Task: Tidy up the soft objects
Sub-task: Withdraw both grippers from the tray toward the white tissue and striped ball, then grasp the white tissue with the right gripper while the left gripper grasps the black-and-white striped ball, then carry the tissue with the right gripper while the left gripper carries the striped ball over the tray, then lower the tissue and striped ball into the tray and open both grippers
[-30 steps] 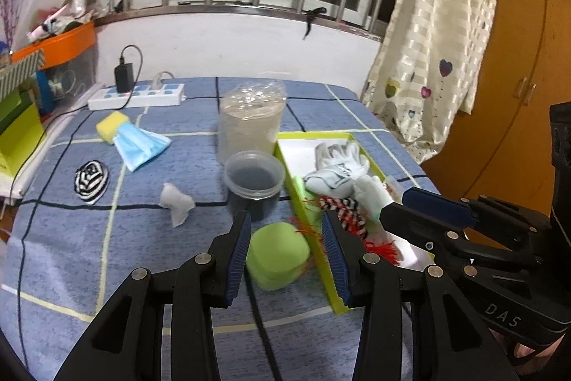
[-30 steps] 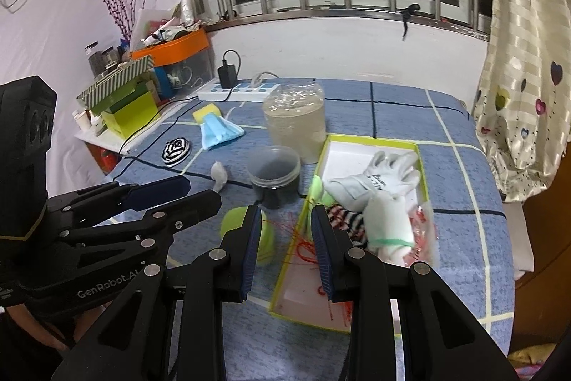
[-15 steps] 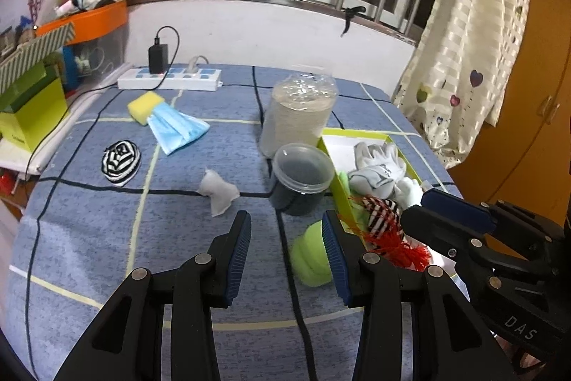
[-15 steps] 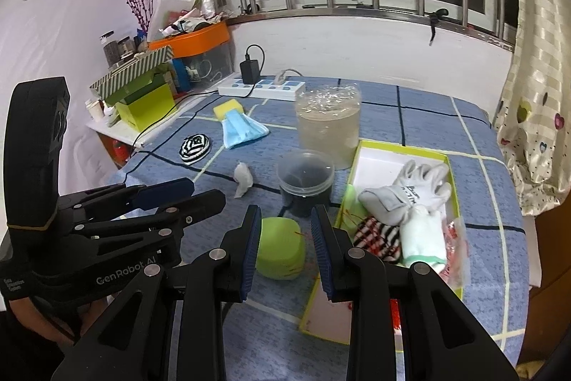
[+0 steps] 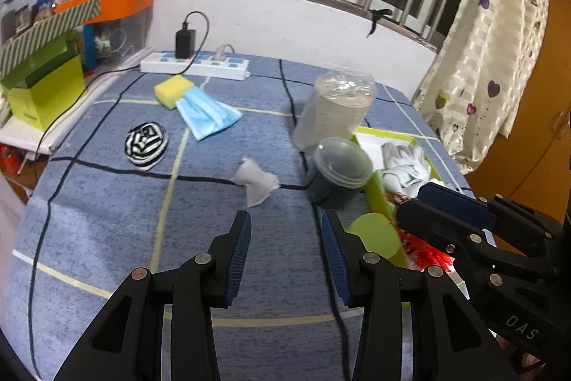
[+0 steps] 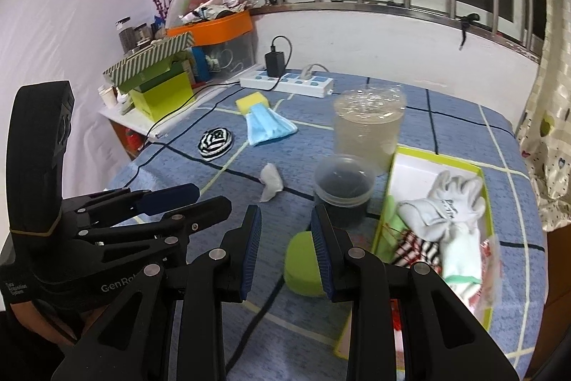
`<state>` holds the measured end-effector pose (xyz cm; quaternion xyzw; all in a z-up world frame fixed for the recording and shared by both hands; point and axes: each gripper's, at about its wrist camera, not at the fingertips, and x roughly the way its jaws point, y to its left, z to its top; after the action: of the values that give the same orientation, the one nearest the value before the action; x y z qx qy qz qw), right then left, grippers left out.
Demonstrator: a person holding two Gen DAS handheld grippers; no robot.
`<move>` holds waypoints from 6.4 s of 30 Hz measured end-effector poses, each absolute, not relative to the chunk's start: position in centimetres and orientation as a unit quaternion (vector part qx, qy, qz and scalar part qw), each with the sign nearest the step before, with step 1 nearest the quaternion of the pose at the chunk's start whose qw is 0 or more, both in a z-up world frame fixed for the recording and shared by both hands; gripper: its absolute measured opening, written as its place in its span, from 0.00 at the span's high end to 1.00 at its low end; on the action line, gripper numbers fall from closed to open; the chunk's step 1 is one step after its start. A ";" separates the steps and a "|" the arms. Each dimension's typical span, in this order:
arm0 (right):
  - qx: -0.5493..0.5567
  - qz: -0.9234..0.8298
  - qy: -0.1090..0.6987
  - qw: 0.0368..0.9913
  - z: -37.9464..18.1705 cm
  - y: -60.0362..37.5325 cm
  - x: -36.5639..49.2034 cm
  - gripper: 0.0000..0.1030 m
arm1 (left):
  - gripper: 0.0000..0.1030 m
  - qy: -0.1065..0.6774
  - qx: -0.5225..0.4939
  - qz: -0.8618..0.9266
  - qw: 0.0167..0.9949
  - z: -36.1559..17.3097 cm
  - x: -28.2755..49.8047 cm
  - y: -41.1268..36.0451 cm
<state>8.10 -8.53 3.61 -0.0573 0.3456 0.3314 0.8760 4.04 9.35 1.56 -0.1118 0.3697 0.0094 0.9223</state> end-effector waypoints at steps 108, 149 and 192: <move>-0.028 0.357 0.366 0.859 3.8 -3.2 11.0 0.94 | 0.89 0.339 -0.096 0.026 0.936 2.6 6.6 14.0; 0.064 0.215 0.386 0.895 2.0 -23.1 9.5 0.94 | 0.89 0.382 -0.027 -0.157 0.910 1.2 6.3 -4.4; 0.074 0.214 0.464 0.856 -5.0 -24.5 16.3 0.94 | 0.88 0.455 -0.031 -0.161 0.875 -4.5 13.3 -8.6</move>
<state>16.30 -24.45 -5.01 0.0739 0.4645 0.2144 0.8561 13.33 -8.56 -4.53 -0.0307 0.4551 -0.1607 0.8753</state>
